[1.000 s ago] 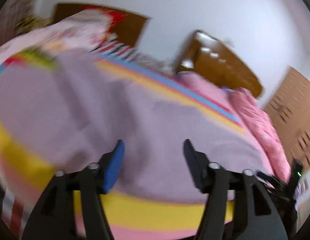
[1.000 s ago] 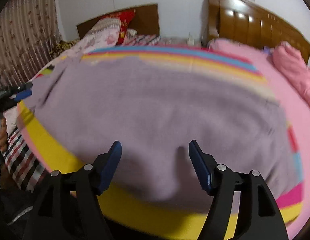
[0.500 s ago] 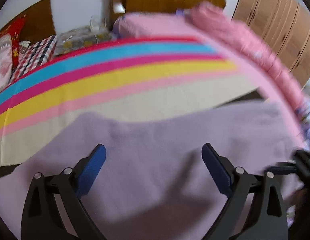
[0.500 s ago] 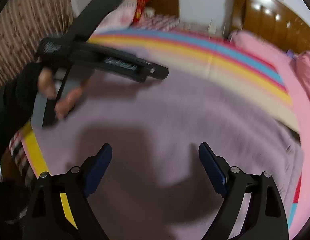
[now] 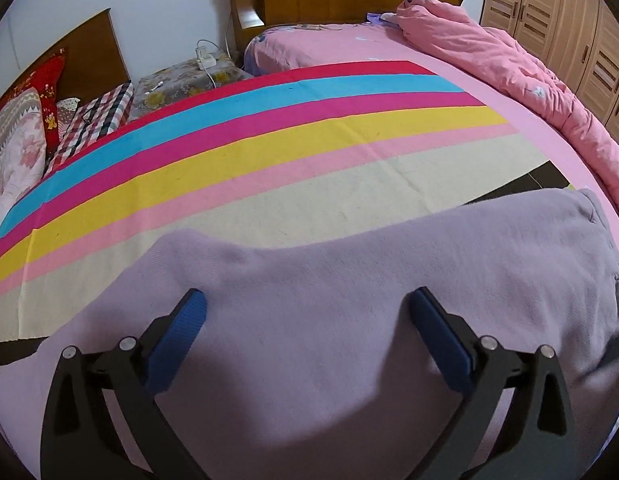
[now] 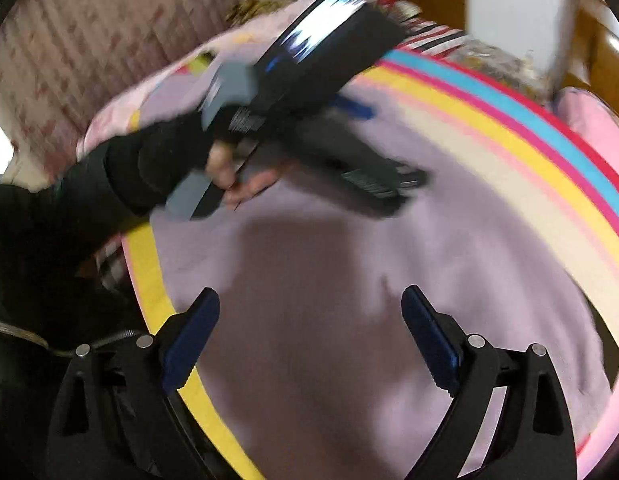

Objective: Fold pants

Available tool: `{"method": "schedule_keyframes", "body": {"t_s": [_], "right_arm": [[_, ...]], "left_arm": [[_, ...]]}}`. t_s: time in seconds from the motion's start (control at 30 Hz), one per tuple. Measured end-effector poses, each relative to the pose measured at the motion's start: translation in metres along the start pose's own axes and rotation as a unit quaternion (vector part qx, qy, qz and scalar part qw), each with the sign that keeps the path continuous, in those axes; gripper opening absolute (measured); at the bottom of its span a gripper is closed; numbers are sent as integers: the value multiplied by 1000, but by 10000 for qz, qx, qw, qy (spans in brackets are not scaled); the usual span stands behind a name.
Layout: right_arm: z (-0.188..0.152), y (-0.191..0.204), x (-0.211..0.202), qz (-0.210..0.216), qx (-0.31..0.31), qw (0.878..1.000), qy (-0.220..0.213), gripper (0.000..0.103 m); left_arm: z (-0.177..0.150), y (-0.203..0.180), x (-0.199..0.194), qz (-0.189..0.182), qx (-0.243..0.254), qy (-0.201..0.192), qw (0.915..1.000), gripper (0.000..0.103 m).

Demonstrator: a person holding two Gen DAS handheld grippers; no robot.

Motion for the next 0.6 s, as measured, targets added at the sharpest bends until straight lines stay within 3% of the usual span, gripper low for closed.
{"method": "schedule_keyframes", "body": {"t_s": [0.07, 0.17, 0.23, 0.33, 0.47, 0.53, 0.6], "right_arm": [[-23, 27, 17, 315, -470, 9970, 532, 97], [-38, 43, 11, 128, -1324, 9891, 629, 99], [-25, 29, -9, 363, -962, 9941, 350, 96], [5, -40, -27, -4, 157, 9996, -226, 97], [-11, -119, -3, -411, 1119, 9927, 188, 96], [-4, -129, -13, -218, 1396, 9900, -26, 94], [3, -129, -23, -471, 1500, 9875, -128, 96]], "left_arm": [[1, -1, -2, -14, -5, -8, 10000, 102], [0, 0, -3, -44, -22, -28, 10000, 102], [0, 1, -3, -41, -19, -31, 10000, 102], [0, 1, -3, -30, -6, -30, 10000, 102], [1, 1, -4, -46, -10, -39, 10000, 102], [1, 2, -4, -44, -14, -38, 10000, 102], [1, 2, -5, -69, -33, -51, 10000, 102]]}}
Point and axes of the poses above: each gripper's, at about its wrist camera, not at the fingertips, and x roughly the way its jaws point, y to its left, z to its top, the point moved 10 cm from there along x, roughly the way its jaws point, and after that the axes turned 3 degrees about -z, right-handed, at the moved point
